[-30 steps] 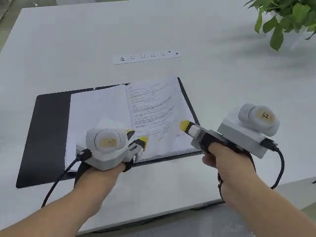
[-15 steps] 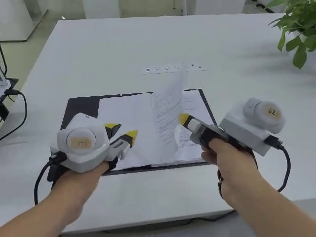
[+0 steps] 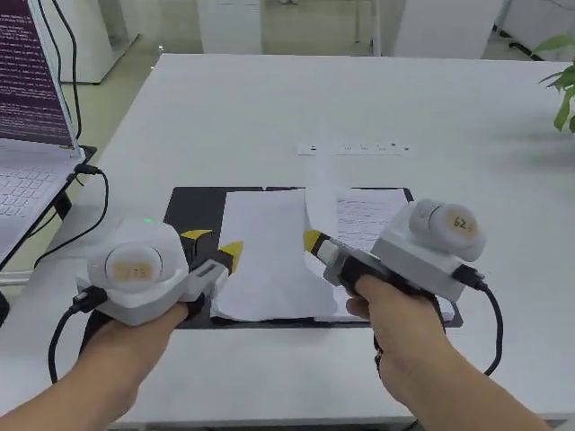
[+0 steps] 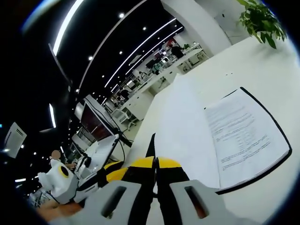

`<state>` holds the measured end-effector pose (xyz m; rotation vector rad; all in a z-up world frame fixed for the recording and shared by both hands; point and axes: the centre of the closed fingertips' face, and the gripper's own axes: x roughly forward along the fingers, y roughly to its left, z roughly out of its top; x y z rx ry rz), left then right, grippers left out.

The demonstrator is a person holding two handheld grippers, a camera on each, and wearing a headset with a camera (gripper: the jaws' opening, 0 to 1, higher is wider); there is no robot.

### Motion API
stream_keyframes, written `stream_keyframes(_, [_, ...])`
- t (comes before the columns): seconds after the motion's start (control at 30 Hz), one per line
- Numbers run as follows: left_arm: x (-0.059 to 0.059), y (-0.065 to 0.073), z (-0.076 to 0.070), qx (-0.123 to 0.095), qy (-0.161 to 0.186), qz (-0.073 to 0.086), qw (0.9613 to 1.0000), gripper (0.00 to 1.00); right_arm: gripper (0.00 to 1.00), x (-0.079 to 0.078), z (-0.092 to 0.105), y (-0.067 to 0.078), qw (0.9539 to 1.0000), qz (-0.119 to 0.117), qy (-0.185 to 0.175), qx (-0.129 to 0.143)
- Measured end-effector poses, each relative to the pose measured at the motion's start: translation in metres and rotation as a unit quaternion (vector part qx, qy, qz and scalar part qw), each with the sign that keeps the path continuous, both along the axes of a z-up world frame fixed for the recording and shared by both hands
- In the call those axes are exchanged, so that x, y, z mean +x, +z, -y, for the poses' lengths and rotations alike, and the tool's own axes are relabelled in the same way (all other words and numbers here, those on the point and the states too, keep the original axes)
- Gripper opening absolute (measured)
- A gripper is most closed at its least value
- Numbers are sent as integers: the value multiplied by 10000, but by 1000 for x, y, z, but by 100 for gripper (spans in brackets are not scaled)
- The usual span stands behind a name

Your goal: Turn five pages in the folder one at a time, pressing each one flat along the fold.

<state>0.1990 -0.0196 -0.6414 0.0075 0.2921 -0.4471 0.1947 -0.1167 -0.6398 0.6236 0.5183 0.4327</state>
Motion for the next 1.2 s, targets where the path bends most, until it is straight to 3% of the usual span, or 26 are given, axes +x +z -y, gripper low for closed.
stream_keyframes(0.23, [-2, 0, -19, -75, 193, 5, 9998, 22, 0, 0, -45, -15, 9989, -157, 350, -258])
stream_keyframes(0.4, [-4, -3, -29, -130, 291, -24, 9995, 22, 0, -1, -64, -29, 9974, -303, 488, -440])
stream_keyframes(0.63, [-6, -7, -39, -164, 379, -89, 9991, 21, 0, 0, -79, -53, 9956, -671, 475, -445])
stream_keyframes(0.87, [-4, -15, -44, -208, 415, -168, 9988, 21, 0, -3, -93, -81, 9910, -922, 654, -722])
stream_keyframes(1.07, [-4, -29, -46, -199, 396, -374, 9983, 21, 0, -3, -98, -106, 9864, -1110, 765, -936])
stream_keyframes(1.2, [-4, -39, -47, -186, 366, -531, 9977, 22, 0, -4, -100, -117, 9855, -1217, 760, -909])
